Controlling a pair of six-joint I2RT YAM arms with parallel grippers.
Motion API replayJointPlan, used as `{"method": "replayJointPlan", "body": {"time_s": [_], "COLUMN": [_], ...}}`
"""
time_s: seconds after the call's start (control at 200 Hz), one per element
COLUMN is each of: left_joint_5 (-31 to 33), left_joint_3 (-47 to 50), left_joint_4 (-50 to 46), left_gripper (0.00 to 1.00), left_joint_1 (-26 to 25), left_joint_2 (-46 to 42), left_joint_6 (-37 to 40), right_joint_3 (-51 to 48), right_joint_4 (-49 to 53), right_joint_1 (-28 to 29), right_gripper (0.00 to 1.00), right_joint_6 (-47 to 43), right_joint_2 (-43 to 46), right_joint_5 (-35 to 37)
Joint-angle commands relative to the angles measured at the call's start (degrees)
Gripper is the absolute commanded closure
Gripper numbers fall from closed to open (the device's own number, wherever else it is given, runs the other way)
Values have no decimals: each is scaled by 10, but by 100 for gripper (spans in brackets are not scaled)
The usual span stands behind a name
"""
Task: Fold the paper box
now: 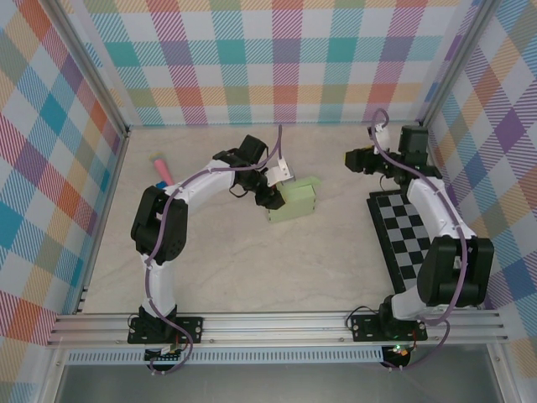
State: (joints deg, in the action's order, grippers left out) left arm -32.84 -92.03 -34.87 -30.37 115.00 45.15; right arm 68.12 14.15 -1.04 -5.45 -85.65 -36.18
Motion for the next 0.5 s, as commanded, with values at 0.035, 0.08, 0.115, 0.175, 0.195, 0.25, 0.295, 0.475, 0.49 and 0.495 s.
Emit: {"method": "replayJointPlan", "body": {"time_s": [0.035, 0.08, 0.115, 0.175, 0.195, 0.25, 0.295, 0.475, 0.49, 0.495], "left_joint_5": [-1, 1, 3, 3, 2, -2, -4, -10, -11, -11], "left_joint_3": [-9, -10, -10, -10, -11, -12, -11, -20, -20, -20], "left_joint_4": [-56, -59, -60, -62, -61, -63, -63, -67, -67, -67], "left_gripper": [54, 54, 54, 54, 54, 54, 53, 53, 53, 53], "left_joint_1": [-5, -5, -5, -5, -5, -5, -5, -5, -5, -5], "left_joint_2": [-4, -4, -5, -5, -5, -4, -3, 5, 5, 5], "left_joint_6": [27, 30, 33, 35, 36, 37, 37, 38, 38, 38], "right_joint_3": [52, 57, 58, 60, 61, 62, 64, 74, 75, 75], "right_joint_4": [197, 210, 213, 217, 219, 224, 231, 235, 232, 231], "right_joint_1": [53, 71, 78, 82, 82, 82, 85, 116, 120, 121], "right_gripper": [51, 54, 56, 60, 60, 60, 60, 60, 60, 60], "right_joint_6": [-113, -120, -117, -110, -111, -119, -131, -145, -144, -144], "right_joint_2": [-37, -49, -57, -68, -71, -73, -75, -97, -100, -101], "right_joint_5": [-8, 4, 6, 5, 6, 14, 16, 90, 98, 99]}}
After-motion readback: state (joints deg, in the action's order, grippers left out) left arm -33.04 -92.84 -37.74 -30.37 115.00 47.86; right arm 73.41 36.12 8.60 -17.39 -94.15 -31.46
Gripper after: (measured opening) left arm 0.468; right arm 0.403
